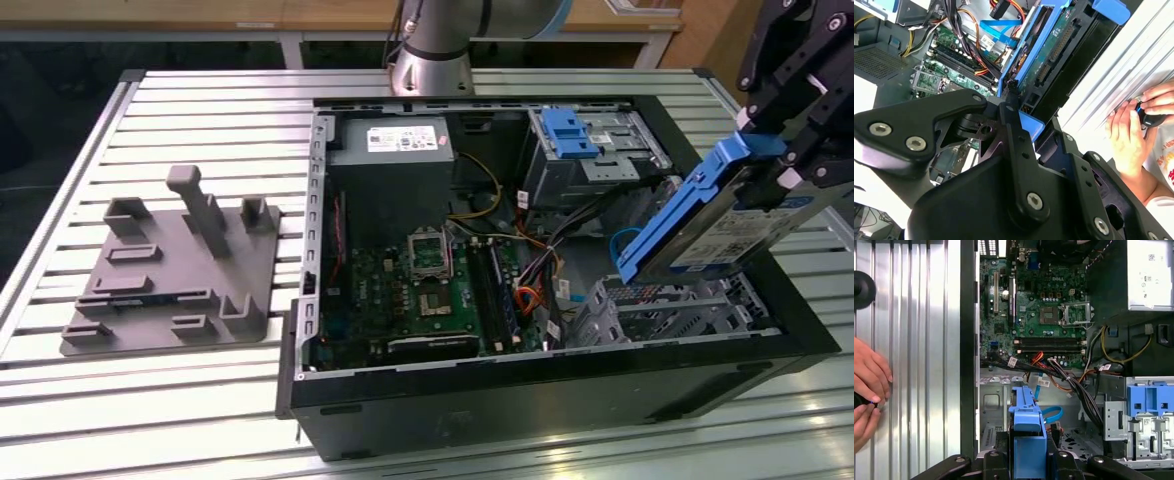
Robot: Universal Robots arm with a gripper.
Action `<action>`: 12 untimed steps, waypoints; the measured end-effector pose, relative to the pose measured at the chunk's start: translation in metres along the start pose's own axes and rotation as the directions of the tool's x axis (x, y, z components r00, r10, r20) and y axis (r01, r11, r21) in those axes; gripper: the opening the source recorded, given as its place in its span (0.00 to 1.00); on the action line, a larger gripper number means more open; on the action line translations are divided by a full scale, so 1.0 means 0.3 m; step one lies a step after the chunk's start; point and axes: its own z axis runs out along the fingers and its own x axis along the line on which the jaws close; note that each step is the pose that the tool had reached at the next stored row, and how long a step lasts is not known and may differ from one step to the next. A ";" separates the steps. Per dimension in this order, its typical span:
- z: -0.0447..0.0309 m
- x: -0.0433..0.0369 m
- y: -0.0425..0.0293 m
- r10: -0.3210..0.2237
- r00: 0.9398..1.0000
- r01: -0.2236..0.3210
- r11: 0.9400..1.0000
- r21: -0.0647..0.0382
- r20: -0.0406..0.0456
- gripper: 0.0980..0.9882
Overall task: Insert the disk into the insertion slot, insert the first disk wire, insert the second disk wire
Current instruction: 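Insert the disk into the insertion slot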
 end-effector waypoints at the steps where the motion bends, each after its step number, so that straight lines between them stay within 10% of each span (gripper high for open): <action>1: 0.001 0.000 0.000 0.002 1.000 -0.002 1.000 0.000 0.000 0.30; 12: 0.016 0.001 0.002 0.006 1.000 -0.006 1.000 0.000 0.000 0.30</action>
